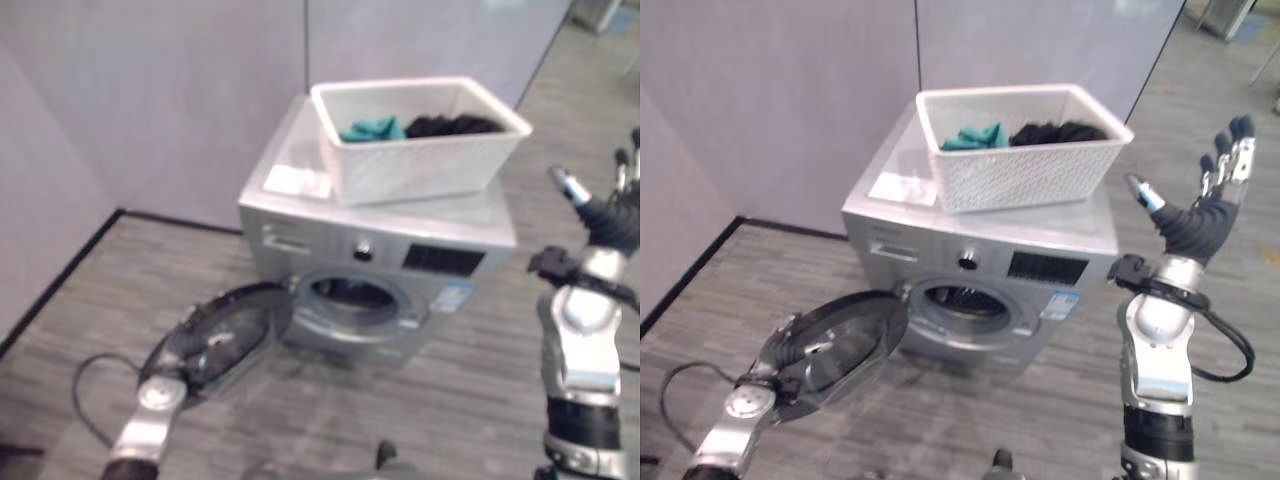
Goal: Grab the laundry basket,head to the washer,open it,put in the laundry and shut it.
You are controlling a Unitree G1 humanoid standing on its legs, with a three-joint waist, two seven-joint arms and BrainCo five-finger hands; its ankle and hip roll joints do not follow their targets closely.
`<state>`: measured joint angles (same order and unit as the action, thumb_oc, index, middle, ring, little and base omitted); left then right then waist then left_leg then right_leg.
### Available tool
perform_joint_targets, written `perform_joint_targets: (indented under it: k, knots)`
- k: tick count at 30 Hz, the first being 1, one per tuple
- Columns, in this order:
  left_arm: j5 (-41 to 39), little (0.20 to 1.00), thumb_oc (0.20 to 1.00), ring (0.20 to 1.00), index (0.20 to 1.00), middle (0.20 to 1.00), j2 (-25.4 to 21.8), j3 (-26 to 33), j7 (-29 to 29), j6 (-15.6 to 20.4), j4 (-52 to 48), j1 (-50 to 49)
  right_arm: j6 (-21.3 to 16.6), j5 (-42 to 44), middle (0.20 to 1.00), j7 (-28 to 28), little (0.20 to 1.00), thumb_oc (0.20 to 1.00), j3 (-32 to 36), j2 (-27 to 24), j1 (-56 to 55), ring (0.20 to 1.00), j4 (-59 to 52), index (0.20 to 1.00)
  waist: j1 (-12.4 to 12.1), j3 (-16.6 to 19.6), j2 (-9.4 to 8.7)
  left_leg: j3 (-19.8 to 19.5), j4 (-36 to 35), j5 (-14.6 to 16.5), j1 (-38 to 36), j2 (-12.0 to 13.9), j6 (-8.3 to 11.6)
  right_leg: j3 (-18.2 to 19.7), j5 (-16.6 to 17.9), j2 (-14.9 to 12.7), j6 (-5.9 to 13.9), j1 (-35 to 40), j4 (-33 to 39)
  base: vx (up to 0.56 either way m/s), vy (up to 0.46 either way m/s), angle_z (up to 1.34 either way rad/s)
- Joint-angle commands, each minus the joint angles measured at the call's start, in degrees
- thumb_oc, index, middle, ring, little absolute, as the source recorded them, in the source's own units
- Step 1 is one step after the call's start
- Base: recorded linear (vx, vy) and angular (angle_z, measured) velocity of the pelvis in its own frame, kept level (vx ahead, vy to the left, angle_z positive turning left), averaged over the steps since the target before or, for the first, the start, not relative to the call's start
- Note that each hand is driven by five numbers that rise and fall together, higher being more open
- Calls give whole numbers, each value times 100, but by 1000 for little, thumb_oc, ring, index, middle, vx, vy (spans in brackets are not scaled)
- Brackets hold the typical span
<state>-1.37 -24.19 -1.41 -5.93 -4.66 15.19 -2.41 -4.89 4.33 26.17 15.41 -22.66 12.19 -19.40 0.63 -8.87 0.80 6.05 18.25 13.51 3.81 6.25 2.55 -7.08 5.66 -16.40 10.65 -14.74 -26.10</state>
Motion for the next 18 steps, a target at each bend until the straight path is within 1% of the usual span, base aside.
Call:
perform_joint_targets:
  k: [1, 2, 4, 5, 6, 7, 8, 9, 10, 11, 12, 13, 14, 15, 16, 17, 18]
  knots:
    - [-183, 1000, 1000, 1000, 1000, 1000, -491, 377, -125, 364, -486, -47, -286, -345, 1000, 291, 1000, 1000, 92, -81, 702, 1000, 13, 1000, -22, -2, -106, -52, -864, 449, -1140, -33, -394, -154, -710, 0, 117, 28, 543, 301, -88, -40]
    - [-187, 1000, 1000, 1000, 1000, 1000, -488, 384, -125, 368, -484, -51, -287, -348, 1000, 299, 1000, 1000, 79, -86, 713, 1000, 22, 1000, -19, -1, -91, -46, -899, 437, -1162, -22, -391, -160, -691, 17, 119, 54, 587, 349, -134, -31]
    - [-207, 1000, 1000, 1000, 1000, 1000, -463, 400, -161, 415, -461, -25, -296, -407, 1000, 374, 1000, 1000, 134, -107, 697, 1000, 92, 1000, 69, 6, -44, -172, -981, 501, -1320, 21, -275, 186, -456, -58, 161, -51, 1428, 364, -203, 9]
    - [-201, 1000, 1000, 1000, 1000, 1000, -430, 403, -183, 445, -443, -11, -343, -446, 1000, 423, 1000, 1000, 193, -119, 671, 1000, 63, 1000, 140, 36, -35, -263, -1018, 606, -1460, 84, -194, 499, -287, -110, 212, -118, 1936, 329, -201, 25]
    - [-199, 1000, 1000, 1000, 1000, 1000, -428, 401, -184, 448, -441, -13, -343, -450, 1000, 424, 1000, 1000, 193, -117, 664, 1000, 57, 1000, 134, 41, -26, -255, -1025, 609, -1468, 88, -196, 495, -253, -102, 218, -86, 2001, 431, -292, 48]
    - [-177, 1000, 1000, 1000, 1000, 1000, -390, 367, -202, 479, -367, 34, -362, -460, 1000, 397, 1000, 1000, 291, -180, 497, 1000, 10, 1000, 219, 111, -88, -328, -1063, 668, -1621, 185, -112, 812, -231, 43, 270, -83, 1995, 228, -156, 59]
    - [-177, 1000, 1000, 1000, 1000, 1000, -394, 351, -201, 482, -361, 34, -359, -454, 1000, 387, 1000, 1000, 307, -176, 471, 1000, -6, 1000, 218, 117, -84, -339, -1069, 669, -1631, 192, -105, 802, -259, 44, 269, -75, 1978, 364, -303, 70]
    - [-176, 1000, 1000, 1000, 1000, 1000, -388, 356, -211, 475, -319, -7, -361, -452, 1000, 315, 1000, 1000, 404, -170, 291, 1000, -98, 1000, 278, 192, -140, -422, -1091, 564, -1719, 306, -46, 945, -330, 247, 211, -65, 1804, 238, -241, 68]
    - [-177, 1000, 1000, 1000, 1000, 1000, -362, 362, -224, 491, -268, -72, -381, -423, 1000, 239, 1000, 1000, 429, -204, 188, 1000, -167, 1000, 335, 257, -136, -436, -1040, 355, -1757, 495, 32, 965, -421, 425, 153, -92, 1606, 393, -570, 104]
    - [-329, 1000, 1000, 1000, 1000, 1000, -323, 378, -206, 456, -251, -185, -490, -249, 1000, 204, 1000, 1000, 503, -225, 16, 1000, -241, 1000, 289, 252, -147, -619, -32, -769, -1229, 936, 75, 915, -659, 830, -202, 148, 1440, 261, -426, 111]
    - [-331, 1000, 1000, 1000, 1000, 1000, -330, 374, -204, 452, -253, -182, -492, -245, 1000, 201, 1000, 1000, 512, -222, 14, 1000, -240, 1000, 309, 273, -134, -666, 23, -736, -1174, 951, 84, 886, -677, 834, -203, 143, 1446, 236, -513, 94]
    - [-457, 1000, 1000, 1000, 1000, 1000, -318, 357, -161, 431, -257, -190, -544, -111, 1000, 197, 1000, 1000, 529, -285, -21, 1000, -257, 1000, 264, 208, -208, -755, 751, -1027, -733, 1056, -43, 796, -780, 940, -350, 339, 1480, 93, -425, 32]
    - [-488, 1000, 1000, 1000, 1000, 1000, -267, 297, -108, 417, -310, -227, -632, -40, 1000, 174, 1000, 1000, 576, -390, -49, 1000, -294, 1000, 213, 175, -337, -731, 1265, -1280, -181, 1099, -197, 596, -857, 1033, -553, 634, 1769, 77, -429, 8]
    - [-485, 1000, 1000, 1000, 1000, 1000, -267, 287, -106, 412, -318, -225, -639, -39, 1000, 176, 1000, 1000, 587, -396, -53, 1000, -286, 1000, 231, 180, -328, -776, 1312, -1282, -127, 1100, -196, 561, -838, 1033, -564, 651, 1815, 64, -291, 7]
    - [-484, 1000, 1000, 1000, 1000, 1000, -231, 247, -60, 415, -371, -209, -640, -63, 1000, 195, 1000, 1000, 599, -504, -64, 1000, -293, 1000, 210, 158, -350, -725, 1126, -1019, 90, 977, -226, 454, -878, 1034, -594, 778, 1925, 118, -83, 28]
    - [-486, 1000, 1000, 1000, 1000, 1000, -196, 194, -31, 435, -378, -180, -618, -179, 1000, 216, 1000, 1000, 593, -589, -29, 1000, -314, 1000, 168, 155, -365, -692, 912, -767, 233, 831, -197, 398, -950, 1027, -594, 892, 1990, 159, -93, 55]
    - [-477, 1000, 1000, 1000, 1000, 1000, -161, 109, 10, 463, -381, -124, -601, -285, 1000, 229, 1000, 1000, 656, -669, 14, 1000, -391, 1000, 164, 153, -412, -588, 519, -685, 392, 658, -189, 312, -968, 945, -588, 972, 2084, 146, -39, 63]
